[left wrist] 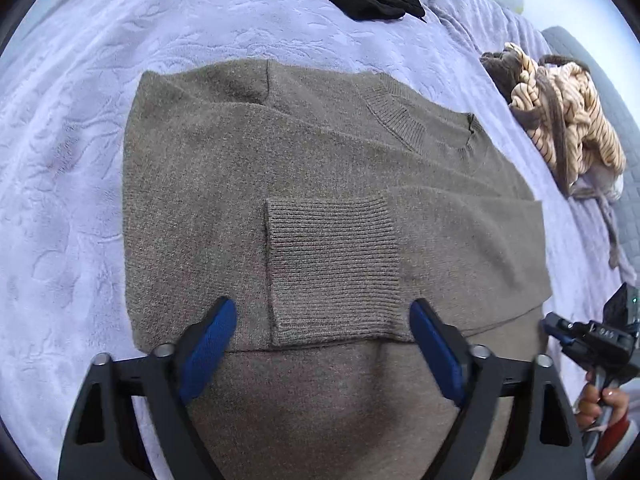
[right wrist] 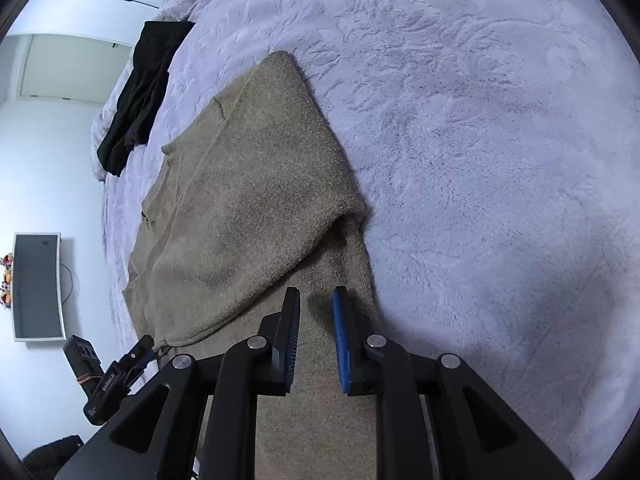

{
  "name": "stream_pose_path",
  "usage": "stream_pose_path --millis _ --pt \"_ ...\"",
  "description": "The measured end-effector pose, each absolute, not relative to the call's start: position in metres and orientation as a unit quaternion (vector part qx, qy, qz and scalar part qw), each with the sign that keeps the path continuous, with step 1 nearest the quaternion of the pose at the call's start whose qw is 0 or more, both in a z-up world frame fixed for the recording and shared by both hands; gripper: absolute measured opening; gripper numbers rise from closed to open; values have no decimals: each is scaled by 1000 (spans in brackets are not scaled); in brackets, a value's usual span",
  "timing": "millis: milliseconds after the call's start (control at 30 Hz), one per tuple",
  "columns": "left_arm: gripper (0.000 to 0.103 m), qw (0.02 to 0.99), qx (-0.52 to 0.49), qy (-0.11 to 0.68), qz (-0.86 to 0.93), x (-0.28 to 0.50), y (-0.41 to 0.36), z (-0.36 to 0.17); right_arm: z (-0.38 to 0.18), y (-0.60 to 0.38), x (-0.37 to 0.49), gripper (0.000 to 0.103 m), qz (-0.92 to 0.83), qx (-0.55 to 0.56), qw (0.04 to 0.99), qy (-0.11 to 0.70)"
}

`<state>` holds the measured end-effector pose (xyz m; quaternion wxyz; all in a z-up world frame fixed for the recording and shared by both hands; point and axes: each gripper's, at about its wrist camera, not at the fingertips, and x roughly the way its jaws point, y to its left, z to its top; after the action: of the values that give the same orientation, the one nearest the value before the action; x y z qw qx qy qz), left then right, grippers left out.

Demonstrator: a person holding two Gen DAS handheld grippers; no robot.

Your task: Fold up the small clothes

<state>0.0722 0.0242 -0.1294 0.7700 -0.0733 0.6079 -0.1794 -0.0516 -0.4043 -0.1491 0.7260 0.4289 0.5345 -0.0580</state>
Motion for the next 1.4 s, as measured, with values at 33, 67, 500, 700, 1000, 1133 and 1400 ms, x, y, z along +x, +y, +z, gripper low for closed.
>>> stream_pose_path --millis 33,67,500,700,1000,1133,1400 --pt "70 766 -77 614 -176 74 25 -132 -147 -401 -49 18 -59 420 729 538" --pt "65 765 -80 616 -171 75 26 -133 -145 -398 -47 18 -57 412 733 539" --pt "13 765 -77 614 -181 70 36 -137 -166 -393 -35 18 -46 421 716 556" --pt "13 774 -64 605 -176 67 35 -131 -168 -390 -33 18 -47 403 720 564" --pt "59 786 -23 600 -148 63 28 -125 -166 -389 -32 18 -49 392 720 570" --pt "64 791 17 596 -139 60 12 -125 -165 -388 -32 18 -52 390 721 571" --pt "64 789 17 600 -132 59 12 -125 -161 -386 -32 18 -56 382 721 575"
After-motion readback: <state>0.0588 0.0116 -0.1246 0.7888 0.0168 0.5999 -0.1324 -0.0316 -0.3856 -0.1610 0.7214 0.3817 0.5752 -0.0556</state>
